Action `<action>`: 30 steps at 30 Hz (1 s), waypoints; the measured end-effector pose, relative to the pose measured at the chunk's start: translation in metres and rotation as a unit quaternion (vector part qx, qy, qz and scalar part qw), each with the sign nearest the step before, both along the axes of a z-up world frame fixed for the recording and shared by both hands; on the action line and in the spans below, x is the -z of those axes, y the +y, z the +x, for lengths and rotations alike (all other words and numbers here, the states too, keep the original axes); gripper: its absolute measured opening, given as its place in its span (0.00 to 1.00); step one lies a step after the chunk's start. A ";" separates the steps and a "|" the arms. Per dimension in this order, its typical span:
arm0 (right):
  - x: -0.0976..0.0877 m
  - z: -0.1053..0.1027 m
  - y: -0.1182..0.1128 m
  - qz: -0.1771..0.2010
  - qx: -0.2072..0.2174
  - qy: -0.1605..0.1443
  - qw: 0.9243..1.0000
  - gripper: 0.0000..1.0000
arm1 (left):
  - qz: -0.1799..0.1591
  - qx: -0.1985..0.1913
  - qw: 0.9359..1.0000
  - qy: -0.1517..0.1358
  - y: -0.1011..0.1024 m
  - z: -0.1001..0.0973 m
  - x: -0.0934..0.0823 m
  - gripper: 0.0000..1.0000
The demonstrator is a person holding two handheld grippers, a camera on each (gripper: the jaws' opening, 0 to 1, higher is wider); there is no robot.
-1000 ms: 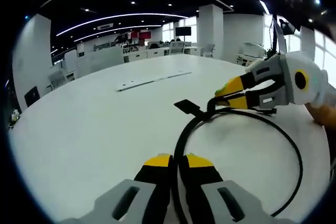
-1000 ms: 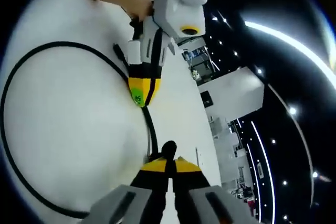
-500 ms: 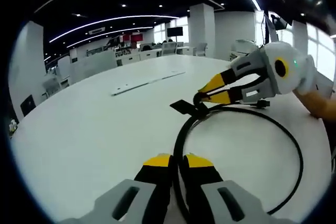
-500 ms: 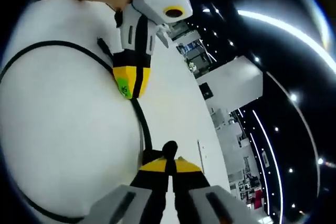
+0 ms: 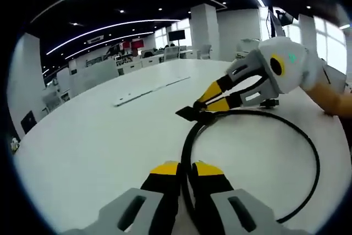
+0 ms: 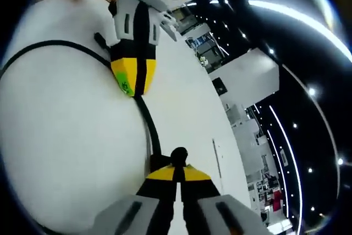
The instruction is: Find the charging cable on the desk, coil it up and secure with Velcro.
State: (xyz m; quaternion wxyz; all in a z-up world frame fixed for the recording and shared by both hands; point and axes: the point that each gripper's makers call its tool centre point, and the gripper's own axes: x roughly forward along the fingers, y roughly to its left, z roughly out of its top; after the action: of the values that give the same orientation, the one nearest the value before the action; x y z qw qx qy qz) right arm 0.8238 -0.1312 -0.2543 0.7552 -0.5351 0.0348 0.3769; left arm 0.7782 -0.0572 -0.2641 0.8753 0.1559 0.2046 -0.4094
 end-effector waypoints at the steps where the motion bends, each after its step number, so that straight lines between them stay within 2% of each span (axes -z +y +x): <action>1: 0.000 0.001 -0.001 0.005 0.004 0.007 1.000 0.05 | 0.000 0.000 1.000 0.000 0.000 0.000 0.000 0.10; 9: 0.003 0.005 -0.003 0.009 0.016 0.041 0.999 0.05 | -0.001 0.002 1.000 -0.003 -0.001 -0.002 0.001 0.10; 14: 0.005 0.008 -0.005 0.023 0.023 0.082 0.996 0.05 | -0.001 0.002 1.000 -0.004 -0.001 -0.002 0.001 0.10; 22: 0.006 0.011 -0.003 0.033 0.017 0.087 0.996 0.05 | -0.002 0.004 1.000 -0.008 -0.001 -0.002 0.001 0.10; 30: 0.010 0.014 -0.003 0.029 0.026 0.143 0.989 0.05 | -0.001 0.004 1.000 -0.007 -0.001 -0.001 0.001 0.10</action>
State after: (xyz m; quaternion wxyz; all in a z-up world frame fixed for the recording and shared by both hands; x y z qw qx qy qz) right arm 0.8376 -0.1342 -0.2644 0.7674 -0.4523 0.1451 0.4307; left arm 0.7769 -0.0582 -0.2654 0.8753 0.1584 0.1972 -0.4121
